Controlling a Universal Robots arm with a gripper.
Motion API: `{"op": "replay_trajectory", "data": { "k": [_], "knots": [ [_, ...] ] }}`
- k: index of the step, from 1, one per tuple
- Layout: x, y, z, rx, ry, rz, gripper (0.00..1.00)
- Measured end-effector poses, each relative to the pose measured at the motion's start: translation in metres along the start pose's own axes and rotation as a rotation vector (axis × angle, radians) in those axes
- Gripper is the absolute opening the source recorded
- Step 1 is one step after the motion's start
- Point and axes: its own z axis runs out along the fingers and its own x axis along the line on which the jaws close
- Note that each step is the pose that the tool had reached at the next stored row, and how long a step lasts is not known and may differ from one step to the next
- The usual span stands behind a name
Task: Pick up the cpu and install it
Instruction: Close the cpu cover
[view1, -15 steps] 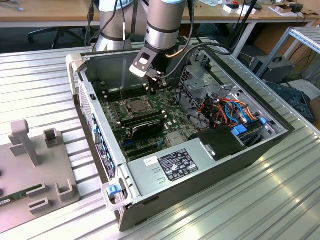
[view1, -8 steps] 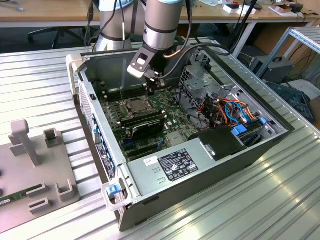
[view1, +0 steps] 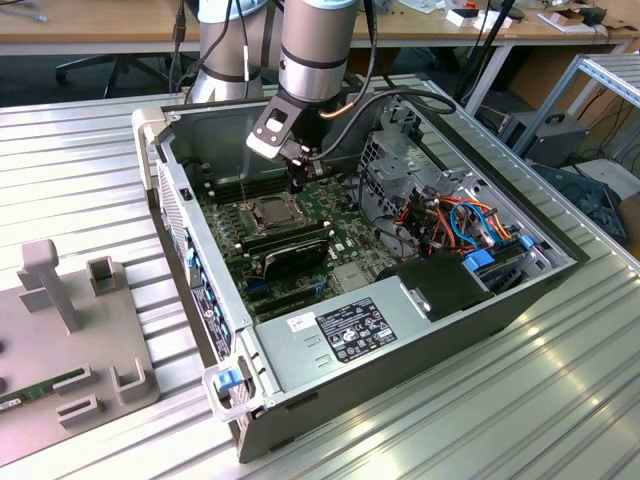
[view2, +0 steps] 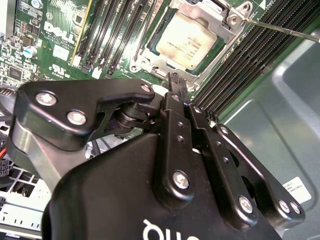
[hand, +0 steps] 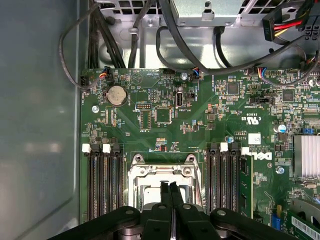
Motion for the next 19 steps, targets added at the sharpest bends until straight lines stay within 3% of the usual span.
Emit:
{"op": "replay_trajectory", "data": {
  "k": [12, 14, 16, 19],
  "knots": [
    [0.0, 0.0, 0.0003, 0.0007, -0.0003, 0.0, 0.11],
    [0.0, 0.0, 0.0005, 0.0103, 0.0, 0.0, 0.11],
    [0.0, 0.0, 0.0007, 0.0337, -0.0004, 0.001, 0.11],
    [0.0, -0.0001, 0.0006, 0.0375, -0.0007, 0.001, 0.11]
  ]
}}
